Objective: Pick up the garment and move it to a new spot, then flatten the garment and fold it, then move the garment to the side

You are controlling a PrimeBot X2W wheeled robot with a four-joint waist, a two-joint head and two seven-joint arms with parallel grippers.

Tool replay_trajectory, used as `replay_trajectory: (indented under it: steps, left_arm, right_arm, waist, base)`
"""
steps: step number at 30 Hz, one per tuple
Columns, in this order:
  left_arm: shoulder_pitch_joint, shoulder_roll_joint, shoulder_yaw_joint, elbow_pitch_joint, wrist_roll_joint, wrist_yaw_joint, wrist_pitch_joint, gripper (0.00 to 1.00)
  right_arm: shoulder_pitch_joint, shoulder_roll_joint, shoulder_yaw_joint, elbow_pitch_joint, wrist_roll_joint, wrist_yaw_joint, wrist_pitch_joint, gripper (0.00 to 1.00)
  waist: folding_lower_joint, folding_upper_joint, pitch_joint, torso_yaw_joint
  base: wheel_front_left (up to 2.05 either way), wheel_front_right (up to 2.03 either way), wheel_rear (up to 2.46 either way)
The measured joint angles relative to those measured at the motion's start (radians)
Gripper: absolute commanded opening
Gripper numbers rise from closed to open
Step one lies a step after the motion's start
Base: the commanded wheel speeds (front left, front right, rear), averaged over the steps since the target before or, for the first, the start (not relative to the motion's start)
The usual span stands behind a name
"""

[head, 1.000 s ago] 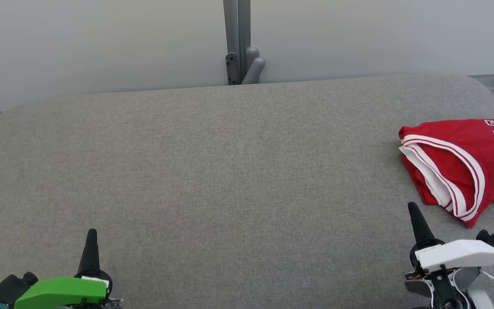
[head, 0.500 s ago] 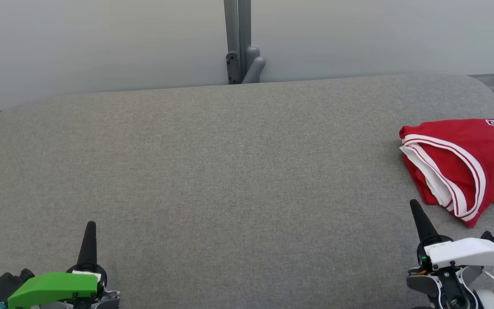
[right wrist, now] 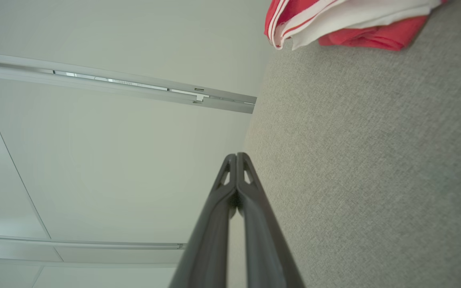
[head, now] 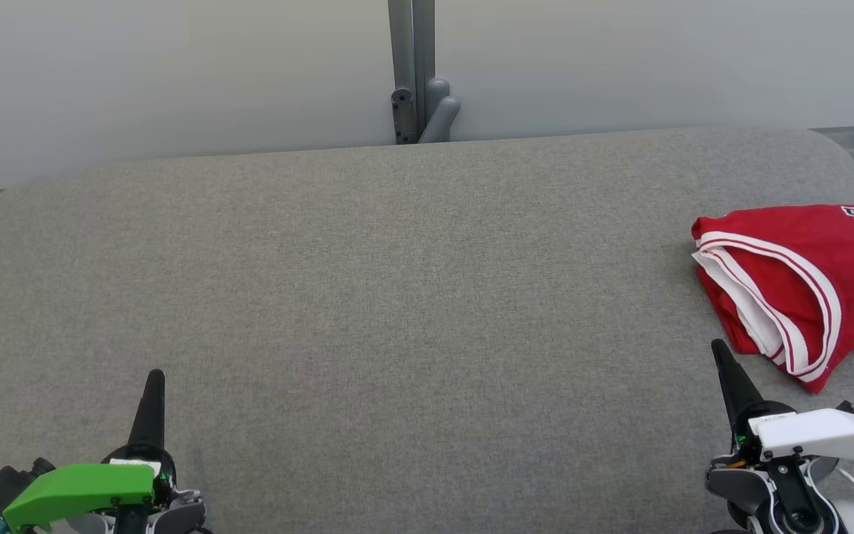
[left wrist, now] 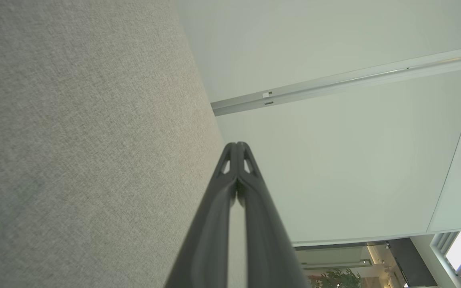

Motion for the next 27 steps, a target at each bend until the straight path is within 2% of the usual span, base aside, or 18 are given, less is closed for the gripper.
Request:
replay_trajectory:
  steps: [27]
  left_arm:
    - [-0.018, 0.002, 0.011, -0.029, -0.199, -0.004, 0.049, 0.0]
  right_arm:
    - [-0.006, -0.002, -0.021, -0.023, 0.213, 0.0, 0.051, 0.0]
  waist:
    - [0.0, 0.0, 0.005, 0.003]
  base:
    - [0.0, 0.0, 0.0]
